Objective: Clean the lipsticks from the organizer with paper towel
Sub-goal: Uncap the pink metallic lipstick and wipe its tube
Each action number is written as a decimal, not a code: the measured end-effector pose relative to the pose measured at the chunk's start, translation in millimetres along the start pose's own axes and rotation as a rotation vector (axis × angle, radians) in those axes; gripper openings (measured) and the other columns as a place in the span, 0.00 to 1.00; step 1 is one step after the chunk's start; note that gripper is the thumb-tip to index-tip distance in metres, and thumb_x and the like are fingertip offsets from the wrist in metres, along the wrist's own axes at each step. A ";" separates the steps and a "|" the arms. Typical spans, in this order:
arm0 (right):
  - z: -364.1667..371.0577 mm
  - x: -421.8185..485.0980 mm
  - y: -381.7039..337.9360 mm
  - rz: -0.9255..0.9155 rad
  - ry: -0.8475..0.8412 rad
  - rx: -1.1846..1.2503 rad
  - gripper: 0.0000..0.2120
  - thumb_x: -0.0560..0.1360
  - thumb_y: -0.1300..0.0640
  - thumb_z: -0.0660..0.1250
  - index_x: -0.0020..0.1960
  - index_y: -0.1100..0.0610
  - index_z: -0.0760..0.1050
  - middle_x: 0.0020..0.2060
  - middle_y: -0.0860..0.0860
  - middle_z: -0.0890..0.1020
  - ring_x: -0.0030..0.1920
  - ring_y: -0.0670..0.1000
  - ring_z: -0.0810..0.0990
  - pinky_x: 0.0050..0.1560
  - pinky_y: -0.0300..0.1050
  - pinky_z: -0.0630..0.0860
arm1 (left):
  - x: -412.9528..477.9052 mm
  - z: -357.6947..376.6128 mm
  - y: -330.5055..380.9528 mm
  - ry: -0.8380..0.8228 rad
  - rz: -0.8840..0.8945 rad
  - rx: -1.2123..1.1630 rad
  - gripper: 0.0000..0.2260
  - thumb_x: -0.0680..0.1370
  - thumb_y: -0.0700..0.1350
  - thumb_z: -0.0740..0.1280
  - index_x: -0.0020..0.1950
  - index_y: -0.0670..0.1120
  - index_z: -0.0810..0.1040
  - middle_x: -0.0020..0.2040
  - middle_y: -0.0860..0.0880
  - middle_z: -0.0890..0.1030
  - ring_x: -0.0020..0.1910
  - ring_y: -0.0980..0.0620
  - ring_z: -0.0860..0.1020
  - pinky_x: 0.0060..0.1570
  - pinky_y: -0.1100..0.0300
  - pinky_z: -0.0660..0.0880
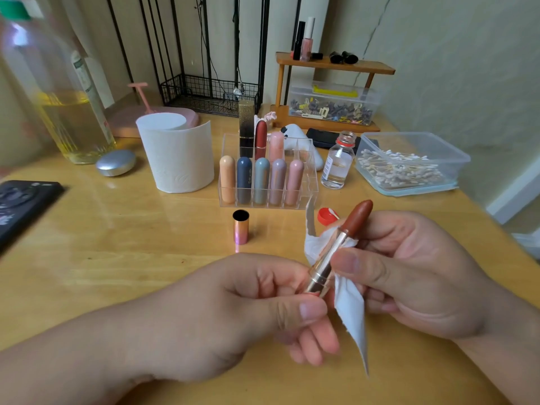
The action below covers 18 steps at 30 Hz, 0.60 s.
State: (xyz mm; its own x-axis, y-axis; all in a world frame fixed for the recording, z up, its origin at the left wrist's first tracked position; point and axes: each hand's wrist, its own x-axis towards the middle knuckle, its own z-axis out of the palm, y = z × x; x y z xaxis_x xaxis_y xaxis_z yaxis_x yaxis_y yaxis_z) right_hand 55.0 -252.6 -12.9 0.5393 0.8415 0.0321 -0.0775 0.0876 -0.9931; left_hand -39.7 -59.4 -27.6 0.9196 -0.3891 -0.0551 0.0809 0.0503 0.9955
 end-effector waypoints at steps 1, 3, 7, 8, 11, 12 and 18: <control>0.5 0.2 -0.2 0.004 -0.004 0.005 0.12 0.67 0.49 0.78 0.43 0.56 0.83 0.27 0.51 0.75 0.23 0.45 0.65 0.23 0.34 0.64 | -0.1 0.9 -0.7 0.026 0.007 0.004 0.10 0.79 0.40 0.66 0.50 0.33 0.80 0.44 0.43 0.85 0.42 0.48 0.82 0.44 0.62 0.76; 1.6 0.0 -0.8 0.021 -0.001 0.030 0.13 0.66 0.50 0.79 0.42 0.57 0.82 0.26 0.52 0.75 0.22 0.45 0.66 0.22 0.34 0.64 | -1.1 4.6 -2.8 0.087 0.026 -0.017 0.05 0.75 0.39 0.72 0.48 0.37 0.83 0.42 0.40 0.85 0.41 0.45 0.84 0.43 0.59 0.79; 3.8 -0.7 -1.6 0.017 -0.014 0.063 0.12 0.66 0.52 0.79 0.40 0.59 0.82 0.26 0.54 0.77 0.20 0.46 0.68 0.20 0.34 0.66 | -1.8 10.5 -5.8 0.203 0.029 -0.076 0.06 0.68 0.35 0.77 0.41 0.42 0.83 0.40 0.34 0.84 0.36 0.44 0.84 0.40 0.51 0.81; 4.3 -0.3 -1.5 0.017 -0.016 0.056 0.12 0.66 0.52 0.79 0.40 0.60 0.82 0.26 0.54 0.77 0.20 0.46 0.69 0.20 0.34 0.66 | -1.4 10.4 -5.1 0.186 0.021 -0.084 0.06 0.69 0.36 0.77 0.42 0.42 0.82 0.40 0.34 0.84 0.37 0.44 0.84 0.41 0.51 0.82; 2.6 0.4 -2.5 0.020 -0.001 0.033 0.14 0.64 0.51 0.81 0.40 0.59 0.83 0.26 0.55 0.77 0.20 0.46 0.68 0.21 0.33 0.66 | -0.9 6.6 0.3 0.040 0.000 -0.116 0.06 0.76 0.39 0.73 0.50 0.38 0.81 0.41 0.39 0.84 0.41 0.43 0.84 0.44 0.50 0.82; 1.4 0.3 -3.2 0.019 0.007 0.035 0.14 0.64 0.50 0.81 0.40 0.59 0.83 0.26 0.54 0.77 0.20 0.46 0.68 0.21 0.33 0.66 | -0.9 4.8 1.2 -0.012 -0.001 -0.141 0.08 0.79 0.40 0.69 0.53 0.35 0.80 0.41 0.39 0.83 0.44 0.42 0.83 0.47 0.49 0.82; -2.4 0.3 -4.7 0.006 0.005 0.017 0.13 0.64 0.51 0.81 0.39 0.58 0.82 0.27 0.56 0.77 0.21 0.47 0.68 0.21 0.34 0.67 | 1.9 3.9 -0.9 -0.025 0.006 -0.214 0.09 0.78 0.38 0.67 0.54 0.34 0.80 0.45 0.38 0.82 0.44 0.43 0.82 0.49 0.47 0.80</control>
State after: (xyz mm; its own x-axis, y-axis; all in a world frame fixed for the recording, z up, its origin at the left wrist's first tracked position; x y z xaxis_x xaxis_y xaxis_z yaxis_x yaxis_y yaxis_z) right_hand 57.6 -254.0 -8.5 0.5432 0.8392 0.0255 -0.0953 0.0918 -0.9912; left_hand -39.5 -63.7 -28.3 0.9108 -0.4105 -0.0442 0.1572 0.2458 0.9565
